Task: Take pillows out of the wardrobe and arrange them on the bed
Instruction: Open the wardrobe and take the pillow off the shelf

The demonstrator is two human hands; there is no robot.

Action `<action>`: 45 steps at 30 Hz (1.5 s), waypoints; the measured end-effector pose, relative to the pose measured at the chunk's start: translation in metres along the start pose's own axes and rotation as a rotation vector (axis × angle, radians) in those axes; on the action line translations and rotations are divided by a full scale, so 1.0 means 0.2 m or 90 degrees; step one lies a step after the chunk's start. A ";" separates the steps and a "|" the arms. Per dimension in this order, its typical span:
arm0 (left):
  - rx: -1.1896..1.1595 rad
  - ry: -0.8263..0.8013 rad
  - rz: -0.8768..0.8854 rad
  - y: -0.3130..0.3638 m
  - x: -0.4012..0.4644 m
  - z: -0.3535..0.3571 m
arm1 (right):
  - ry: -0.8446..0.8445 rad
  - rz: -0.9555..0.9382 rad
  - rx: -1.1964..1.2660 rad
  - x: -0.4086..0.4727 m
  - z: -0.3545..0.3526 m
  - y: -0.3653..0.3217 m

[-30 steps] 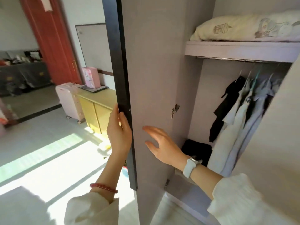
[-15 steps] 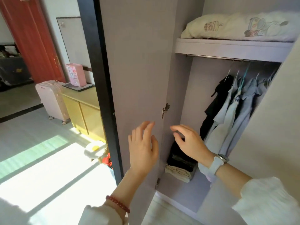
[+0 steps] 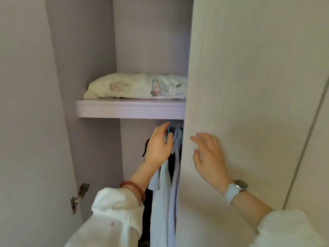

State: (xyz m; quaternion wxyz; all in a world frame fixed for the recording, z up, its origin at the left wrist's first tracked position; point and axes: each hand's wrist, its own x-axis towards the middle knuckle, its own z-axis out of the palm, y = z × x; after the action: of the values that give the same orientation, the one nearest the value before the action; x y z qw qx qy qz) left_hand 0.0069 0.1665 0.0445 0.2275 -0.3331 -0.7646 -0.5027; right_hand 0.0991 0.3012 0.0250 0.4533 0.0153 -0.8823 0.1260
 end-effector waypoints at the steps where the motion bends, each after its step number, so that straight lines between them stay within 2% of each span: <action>1: -0.044 -0.016 -0.007 0.05 0.08 0.04 | 0.013 -0.002 -0.023 0.04 -0.01 0.04; 4: -0.159 -0.059 0.020 0.15 0.18 0.13 | 0.029 0.003 -0.078 0.11 -0.03 0.10; 8: -0.185 -0.020 0.055 0.20 0.13 0.13 | 0.016 -0.004 -0.073 0.05 -0.03 0.09; 11: -0.198 -0.045 0.075 0.26 0.04 0.07 | 0.048 0.017 -0.046 -0.03 -0.07 0.03; 14: -0.217 -0.106 0.095 0.33 -0.10 -0.01 | 0.090 0.041 -0.019 -0.15 -0.15 -0.07; 18: -0.348 -0.256 0.134 0.47 -0.26 -0.10 | 0.120 0.103 0.018 -0.33 -0.30 -0.20; 20: -0.366 -0.289 0.159 0.53 -0.33 -0.10 | 0.126 0.125 0.041 -0.43 -0.38 -0.25; 31: -0.304 -0.393 0.466 0.94 -0.52 0.19 | 0.186 0.228 -0.018 -0.80 -0.97 -0.24; 39: -0.234 -0.373 0.596 1.30 -0.62 0.56 | 0.314 0.321 -0.175 -0.99 -1.29 -0.06; 45: -0.196 -0.376 0.617 1.51 -0.65 0.79 | 0.366 0.384 -0.265 -1.01 -1.47 0.13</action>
State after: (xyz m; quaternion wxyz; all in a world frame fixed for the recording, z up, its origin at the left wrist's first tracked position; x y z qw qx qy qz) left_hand 0.3157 0.3575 0.0804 0.1578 -0.7996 -0.4744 -0.3327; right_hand 0.4483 0.3786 0.0203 0.6158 -0.3688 -0.6926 0.0715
